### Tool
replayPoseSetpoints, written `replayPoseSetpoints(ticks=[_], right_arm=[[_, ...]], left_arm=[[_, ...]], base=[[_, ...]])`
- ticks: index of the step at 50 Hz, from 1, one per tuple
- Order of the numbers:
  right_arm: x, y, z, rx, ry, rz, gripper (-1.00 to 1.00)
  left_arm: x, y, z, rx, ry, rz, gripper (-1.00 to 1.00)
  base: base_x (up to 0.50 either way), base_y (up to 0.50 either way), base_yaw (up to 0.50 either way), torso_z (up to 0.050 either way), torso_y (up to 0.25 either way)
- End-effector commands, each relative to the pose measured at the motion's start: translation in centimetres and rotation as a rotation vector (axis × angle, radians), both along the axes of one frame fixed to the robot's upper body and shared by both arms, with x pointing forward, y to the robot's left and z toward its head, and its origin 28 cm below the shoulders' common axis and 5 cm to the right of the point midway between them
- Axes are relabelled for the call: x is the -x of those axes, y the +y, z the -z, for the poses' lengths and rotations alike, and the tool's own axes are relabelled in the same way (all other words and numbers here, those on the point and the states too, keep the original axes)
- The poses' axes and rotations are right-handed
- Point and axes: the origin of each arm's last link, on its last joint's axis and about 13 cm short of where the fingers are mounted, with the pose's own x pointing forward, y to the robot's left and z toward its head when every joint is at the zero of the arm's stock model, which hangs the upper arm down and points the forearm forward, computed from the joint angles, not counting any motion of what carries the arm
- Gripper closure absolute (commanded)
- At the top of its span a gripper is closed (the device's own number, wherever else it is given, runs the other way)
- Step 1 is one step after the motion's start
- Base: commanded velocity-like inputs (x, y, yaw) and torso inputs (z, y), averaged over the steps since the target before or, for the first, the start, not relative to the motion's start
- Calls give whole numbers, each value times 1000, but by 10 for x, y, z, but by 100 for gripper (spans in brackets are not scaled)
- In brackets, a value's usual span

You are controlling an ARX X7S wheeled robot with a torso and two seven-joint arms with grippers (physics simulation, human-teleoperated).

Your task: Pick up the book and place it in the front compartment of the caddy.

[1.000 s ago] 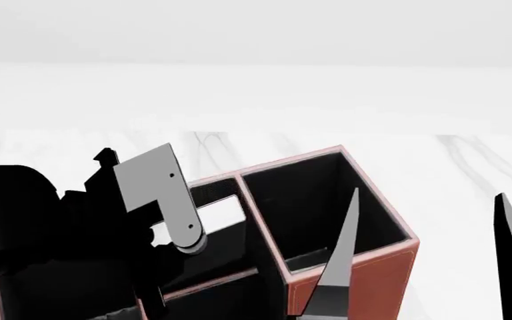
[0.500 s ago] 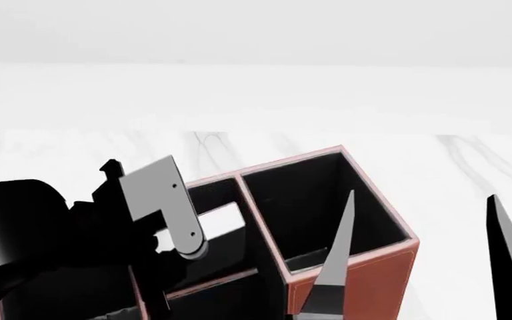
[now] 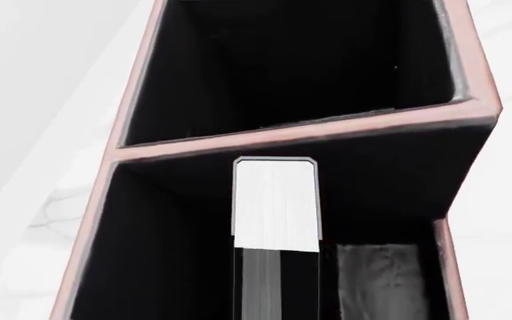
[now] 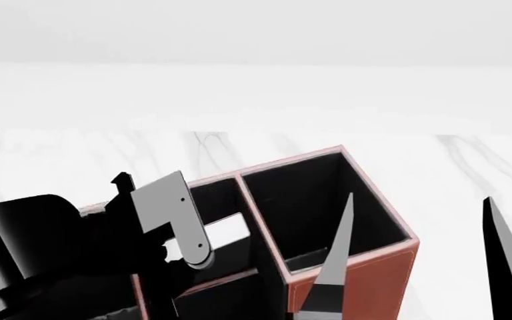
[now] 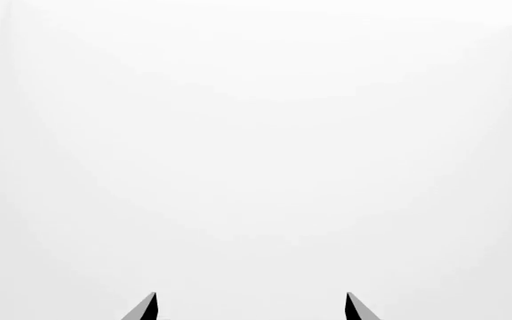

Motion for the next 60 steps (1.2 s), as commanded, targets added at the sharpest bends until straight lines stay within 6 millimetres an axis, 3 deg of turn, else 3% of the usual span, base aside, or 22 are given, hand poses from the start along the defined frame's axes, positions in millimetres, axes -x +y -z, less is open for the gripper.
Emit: replayPoseSetpoints(ticks=[1, 26, 27, 50, 60], right_arm=[[-2, 0, -3, -16, -13, -24, -100], [-3, 0, -2, -15, -12, -25, -100], [-3, 0, -2, -15, -12, -25, -100], [-2, 1, -3, -14, -17, -28, -100], [0, 1, -4, -17, -21, -29, -100]], left_arm=[[-9, -6, 3, 5, -12, 5, 100], [-12, -3, 12, -11, 3, -21, 100], [-11, -4, 10, -11, 4, -21, -100], [-8, -4, 5, -6, -8, -23, -100], [6, -4, -1, 109, -100, -84, -100]], base=[[0, 0, 0, 0, 0], [0, 0, 0, 0, 1], [0, 0, 0, 0, 0], [0, 0, 0, 0, 0], [0, 0, 0, 0, 0]])
